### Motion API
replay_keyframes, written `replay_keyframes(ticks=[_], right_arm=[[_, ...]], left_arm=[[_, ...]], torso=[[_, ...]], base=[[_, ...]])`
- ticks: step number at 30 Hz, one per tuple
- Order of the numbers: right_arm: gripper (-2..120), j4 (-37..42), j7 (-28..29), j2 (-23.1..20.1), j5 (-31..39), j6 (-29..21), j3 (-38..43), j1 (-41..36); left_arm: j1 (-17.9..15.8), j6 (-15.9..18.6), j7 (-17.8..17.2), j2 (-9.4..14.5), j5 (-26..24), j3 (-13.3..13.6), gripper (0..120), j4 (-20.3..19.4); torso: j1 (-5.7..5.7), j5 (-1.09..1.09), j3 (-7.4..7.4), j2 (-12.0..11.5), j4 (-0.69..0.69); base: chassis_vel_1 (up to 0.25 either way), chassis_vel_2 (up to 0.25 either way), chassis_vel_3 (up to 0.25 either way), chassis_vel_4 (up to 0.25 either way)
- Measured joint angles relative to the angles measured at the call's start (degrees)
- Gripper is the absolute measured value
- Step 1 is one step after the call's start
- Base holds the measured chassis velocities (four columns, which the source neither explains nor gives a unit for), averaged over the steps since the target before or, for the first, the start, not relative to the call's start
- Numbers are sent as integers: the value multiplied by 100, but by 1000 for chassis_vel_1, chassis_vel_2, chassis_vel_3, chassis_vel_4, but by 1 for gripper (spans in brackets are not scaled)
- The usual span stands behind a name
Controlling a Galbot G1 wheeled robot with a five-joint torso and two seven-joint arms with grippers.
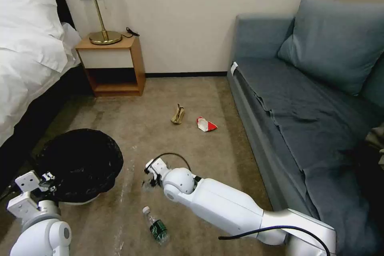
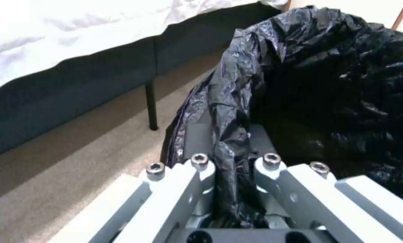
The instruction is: Pick up the trash bin, then pick up the garbage on the floor and place it into the trash bin.
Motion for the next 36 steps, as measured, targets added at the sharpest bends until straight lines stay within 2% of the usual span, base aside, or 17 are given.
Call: replay_keyframes(ticks=[2,5,9,11,17,28,32,36], right_arm=[[100,34,365,21,557,-19,-97,-83],[100,127,694,28,977,-19,-219,-210],[100,212,862,-12,1083,-13,-517,-327],[100,63,844,-8,842,-3,-777,-432],[100,-174,535,102,459,13,-796,-523],[100,-403,450,337,335,26,-731,-629],[100,-541,307,370,104,29,-693,-734],[100,-829,23,354,-414,68,-602,-908]], left_arm=[[39,-36,29,-42,-3,-19,5,-5],[66,-53,38,-55,-3,-51,5,-6],[78,-55,38,-56,-2,-92,5,-42],[74,-56,38,-95,1,-101,5,-68],[90,-119,42,-110,52,-100,5,23],[16,-137,43,-114,162,-68,5,69],[14,-128,34,-114,185,-56,5,54],[45,-126,29,-114,189,-69,5,39]], torso=[[0,-1,0,0,0],[0,0,0,0,-1],[0,-1,0,0,0],[0,-1,0,0,-1],[0,-1,0,0,-1],[0,-1,0,0,-1],[0,-1,0,0,0],[0,-1,0,0,-1]], base=[[0,0,0,0],[0,0,0,0],[0,0,0,0],[0,0,0,0],[0,0,0,0],[0,0,0,0],[0,0,0,0],[0,0,0,0]])
